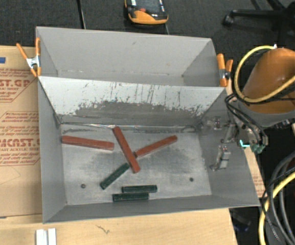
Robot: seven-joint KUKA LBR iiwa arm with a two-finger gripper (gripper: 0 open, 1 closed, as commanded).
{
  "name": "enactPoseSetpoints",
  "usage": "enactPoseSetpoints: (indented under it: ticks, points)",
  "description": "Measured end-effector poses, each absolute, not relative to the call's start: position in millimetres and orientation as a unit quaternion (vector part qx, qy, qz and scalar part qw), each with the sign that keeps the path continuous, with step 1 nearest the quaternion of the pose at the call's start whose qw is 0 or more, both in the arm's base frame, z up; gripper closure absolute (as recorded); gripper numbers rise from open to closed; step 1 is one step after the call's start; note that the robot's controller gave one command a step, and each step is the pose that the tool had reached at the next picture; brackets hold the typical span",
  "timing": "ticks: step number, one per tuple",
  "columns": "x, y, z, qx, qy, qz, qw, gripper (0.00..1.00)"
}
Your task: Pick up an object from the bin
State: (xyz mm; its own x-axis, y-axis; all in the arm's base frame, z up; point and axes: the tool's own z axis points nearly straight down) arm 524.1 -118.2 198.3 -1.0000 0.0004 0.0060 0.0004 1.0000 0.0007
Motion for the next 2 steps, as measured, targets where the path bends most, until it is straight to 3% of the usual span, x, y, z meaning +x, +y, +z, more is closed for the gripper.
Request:
enactPoseSetpoints:
  ticks: [1, 2]
  points:
    - [526.0, -118, 202, 0.001, -1.000, 0.000, -0.001, 0.00]
    - [552.6, -62, 121, 0.035, -0.999, 0.001, -0.003, 0.00]
